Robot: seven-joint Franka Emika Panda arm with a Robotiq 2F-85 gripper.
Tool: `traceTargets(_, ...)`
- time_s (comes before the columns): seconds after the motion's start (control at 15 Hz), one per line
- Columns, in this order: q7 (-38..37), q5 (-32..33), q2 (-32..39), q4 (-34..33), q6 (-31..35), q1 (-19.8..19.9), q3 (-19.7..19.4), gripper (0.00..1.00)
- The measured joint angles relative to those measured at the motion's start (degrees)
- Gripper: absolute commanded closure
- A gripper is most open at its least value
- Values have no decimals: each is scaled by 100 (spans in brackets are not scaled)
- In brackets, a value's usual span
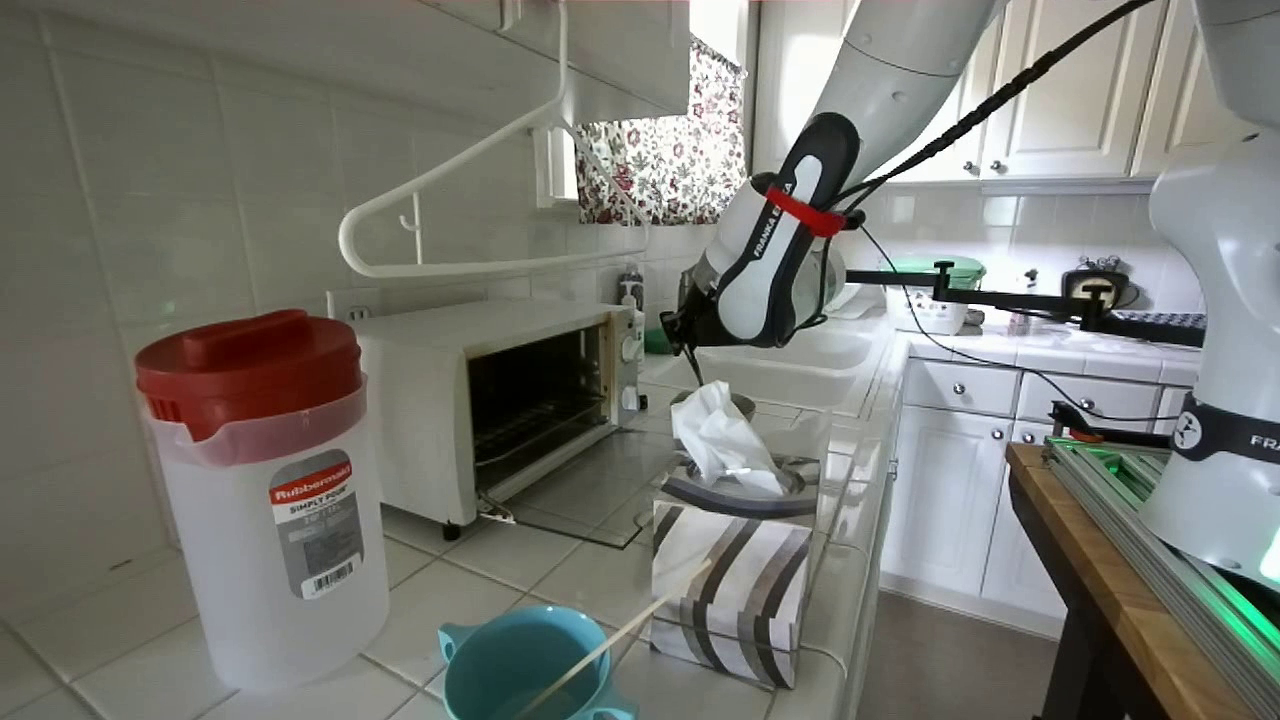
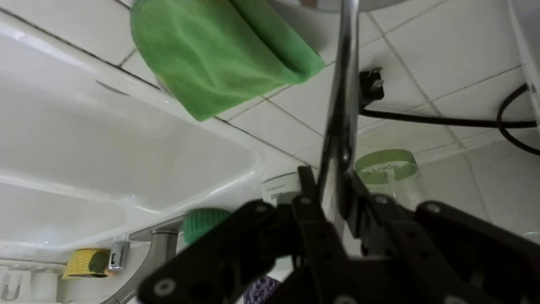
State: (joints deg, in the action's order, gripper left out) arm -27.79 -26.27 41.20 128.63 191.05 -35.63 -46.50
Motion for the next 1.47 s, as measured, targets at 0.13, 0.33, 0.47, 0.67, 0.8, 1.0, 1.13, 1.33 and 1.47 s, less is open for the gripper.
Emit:
traceTargets(0.13, -1, 0, -98, -40, -163, -9, -64, 95)
traceTargets(0.33, -8, 0, -232, -53, -447, -26, -137, 95)
traceTargets(0.47, -20, 0, -303, -56, -603, -33, -174, 95)
traceTargets(0.67, -39, 0, -392, -60, -784, -32, -227, 95)
traceTargets(0.8, -49, 0, -446, -68, -879, -24, -307, 95)
traceTargets(1.0, -50, 0, -555, -104, -1065, 20, -484, 95)
traceTargets(1.13, -50, 0, -637, -138, -1227, 42, -598, 95)
traceTargets(1.33, -50, 0, -717, -179, -1405, 42, -699, 95)
traceTargets(1.47, -72, 0, -732, -186, -1451, 36, -702, 95)
